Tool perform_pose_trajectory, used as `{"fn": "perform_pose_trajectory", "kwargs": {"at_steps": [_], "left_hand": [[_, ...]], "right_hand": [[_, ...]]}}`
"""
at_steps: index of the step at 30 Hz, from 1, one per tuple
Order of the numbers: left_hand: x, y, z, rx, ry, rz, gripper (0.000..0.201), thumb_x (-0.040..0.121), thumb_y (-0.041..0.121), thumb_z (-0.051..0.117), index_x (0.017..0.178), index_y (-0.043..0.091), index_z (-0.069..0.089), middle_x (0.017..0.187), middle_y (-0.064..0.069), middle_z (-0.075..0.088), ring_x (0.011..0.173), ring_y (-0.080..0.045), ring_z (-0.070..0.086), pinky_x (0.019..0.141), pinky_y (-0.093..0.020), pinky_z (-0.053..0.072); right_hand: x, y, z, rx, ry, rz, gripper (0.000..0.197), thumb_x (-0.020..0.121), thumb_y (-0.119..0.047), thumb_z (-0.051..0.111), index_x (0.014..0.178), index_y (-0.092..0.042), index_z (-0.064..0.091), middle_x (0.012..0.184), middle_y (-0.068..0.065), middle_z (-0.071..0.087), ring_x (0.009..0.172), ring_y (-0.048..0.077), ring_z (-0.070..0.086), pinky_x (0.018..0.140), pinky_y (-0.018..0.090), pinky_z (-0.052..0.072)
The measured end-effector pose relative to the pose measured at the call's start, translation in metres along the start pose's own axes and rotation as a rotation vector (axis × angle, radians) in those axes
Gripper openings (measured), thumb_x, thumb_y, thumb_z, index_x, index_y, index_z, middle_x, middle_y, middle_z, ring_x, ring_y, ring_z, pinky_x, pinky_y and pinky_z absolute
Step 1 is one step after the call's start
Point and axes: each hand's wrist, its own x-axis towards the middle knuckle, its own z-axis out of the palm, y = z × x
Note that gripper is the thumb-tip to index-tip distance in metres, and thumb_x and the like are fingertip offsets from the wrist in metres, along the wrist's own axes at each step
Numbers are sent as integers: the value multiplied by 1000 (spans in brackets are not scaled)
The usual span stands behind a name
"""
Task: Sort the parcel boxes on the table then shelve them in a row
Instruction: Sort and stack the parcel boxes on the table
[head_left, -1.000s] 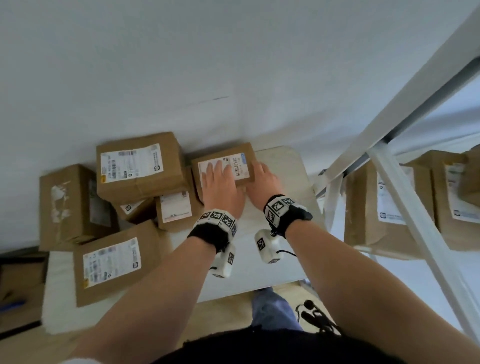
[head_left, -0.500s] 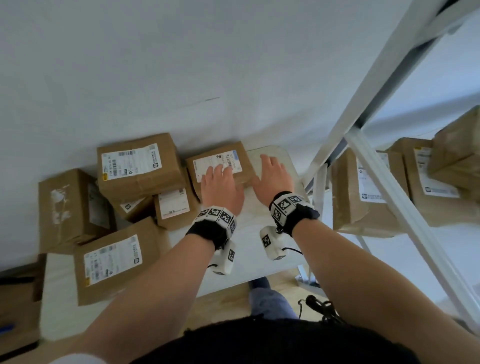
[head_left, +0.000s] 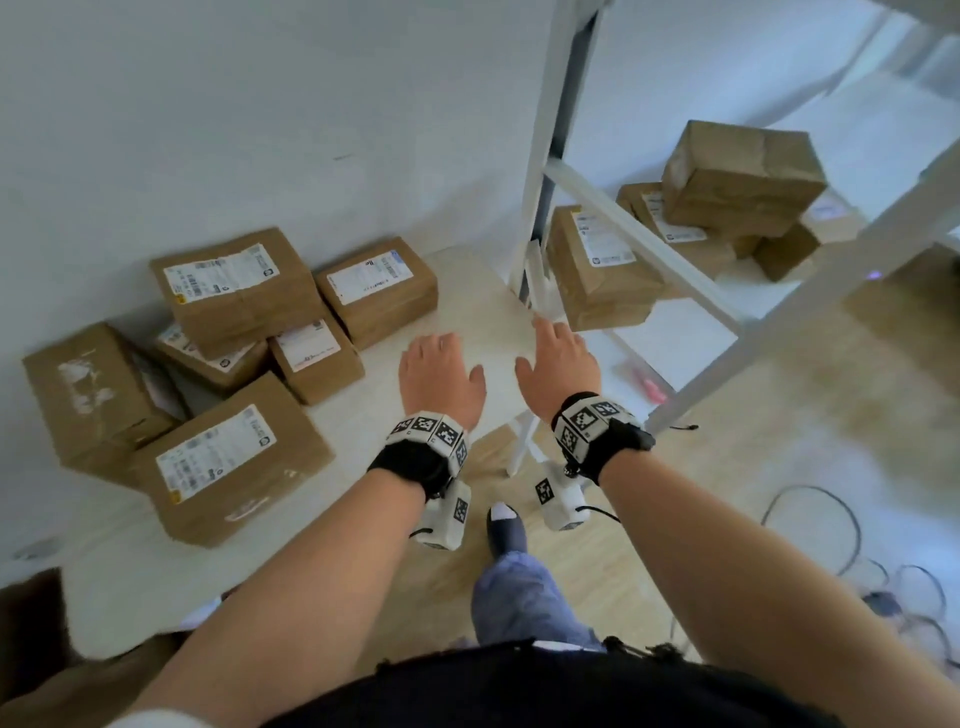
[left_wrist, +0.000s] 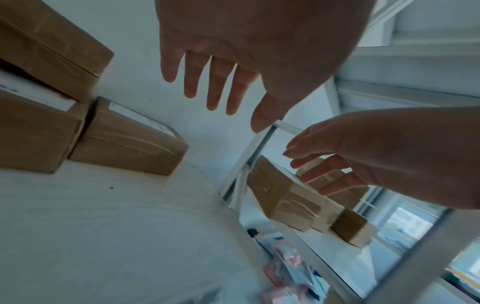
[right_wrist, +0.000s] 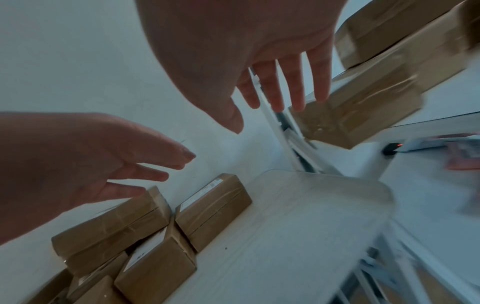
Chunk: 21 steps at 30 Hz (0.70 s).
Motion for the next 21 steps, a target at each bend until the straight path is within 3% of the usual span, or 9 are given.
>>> {"fn": "perform_pose_trajectory", "kwargs": {"at_steps": [6, 9, 14, 21], "left_hand": [[-57, 59, 8, -96, -55, 191, 46, 95, 34, 57, 136, 12, 51, 138, -6, 54, 132, -25, 42, 112, -35, 31], [-80, 96, 14, -122, -83, 299, 46, 95, 33, 58, 136, 11, 51, 137, -6, 54, 132, -25, 42, 111, -34, 31], [-102, 156, 25, -120, -119, 471, 45, 97, 31, 55, 137, 11, 50, 138, -6, 53, 129, -24, 43, 108, -32, 32], [-125, 248, 67, -76, -171, 701, 43, 95, 32, 54, 135, 15, 49, 135, -2, 53, 125, -22, 45, 105, -33, 35]], "right_hand": [[-76, 54, -21, 1, 44, 172, 48, 97, -32, 50, 140, -12, 40, 136, 12, 50, 125, 32, 46, 101, 43, 40], [-100, 87, -33, 25, 95, 258, 47, 96, -33, 50, 137, -13, 43, 135, 11, 52, 124, 31, 47, 99, 44, 44], [-128, 145, -59, 42, 208, 375, 40, 96, -28, 52, 132, -11, 48, 134, 12, 53, 118, 32, 51, 92, 41, 46], [-142, 251, -98, 9, 305, 503, 50, 94, -28, 53, 140, -13, 41, 128, 10, 56, 114, 31, 53, 93, 41, 47]]}}
